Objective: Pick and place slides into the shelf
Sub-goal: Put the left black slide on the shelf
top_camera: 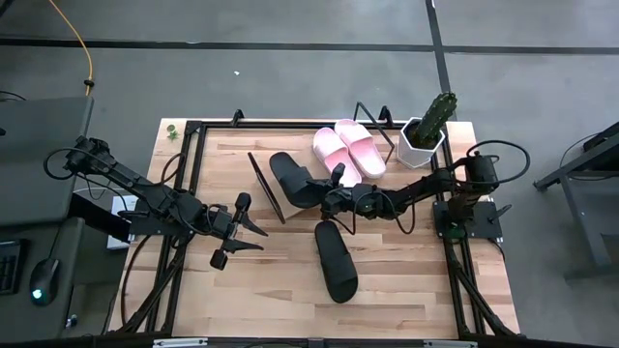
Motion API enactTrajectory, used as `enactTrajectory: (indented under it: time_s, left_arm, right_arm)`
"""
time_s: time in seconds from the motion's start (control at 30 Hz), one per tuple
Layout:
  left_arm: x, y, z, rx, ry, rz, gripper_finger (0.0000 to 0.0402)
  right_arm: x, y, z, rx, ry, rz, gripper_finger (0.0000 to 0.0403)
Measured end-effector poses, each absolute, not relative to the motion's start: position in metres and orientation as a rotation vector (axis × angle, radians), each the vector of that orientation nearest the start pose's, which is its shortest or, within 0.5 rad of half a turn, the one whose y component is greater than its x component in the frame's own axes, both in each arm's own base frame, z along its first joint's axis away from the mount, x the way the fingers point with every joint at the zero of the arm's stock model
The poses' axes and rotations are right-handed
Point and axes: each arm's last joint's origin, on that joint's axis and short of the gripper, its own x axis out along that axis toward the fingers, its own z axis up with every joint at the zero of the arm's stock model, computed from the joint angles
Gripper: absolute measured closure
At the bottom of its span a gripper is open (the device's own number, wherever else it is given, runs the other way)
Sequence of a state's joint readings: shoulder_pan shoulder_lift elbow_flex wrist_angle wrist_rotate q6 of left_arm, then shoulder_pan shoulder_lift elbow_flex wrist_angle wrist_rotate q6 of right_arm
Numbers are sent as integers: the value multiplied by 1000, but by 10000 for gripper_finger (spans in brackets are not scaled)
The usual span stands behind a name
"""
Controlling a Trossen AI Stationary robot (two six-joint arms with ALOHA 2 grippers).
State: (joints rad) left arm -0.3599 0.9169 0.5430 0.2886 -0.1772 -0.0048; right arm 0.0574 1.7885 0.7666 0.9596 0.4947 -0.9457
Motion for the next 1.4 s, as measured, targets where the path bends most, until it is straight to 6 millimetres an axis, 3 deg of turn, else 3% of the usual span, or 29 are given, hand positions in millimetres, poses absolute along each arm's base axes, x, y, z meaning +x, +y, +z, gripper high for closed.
enactTrajectory:
  time_s: [1.2,1.4]
  left_arm:
    - [194,-67,271,18,82,-182,268]
    - [194,-67,271,26,79,-167,268]
  right_arm:
    - [349,4,177,-932,260,-366,403]
    - [352,-1,168,-933,302,-391,403]
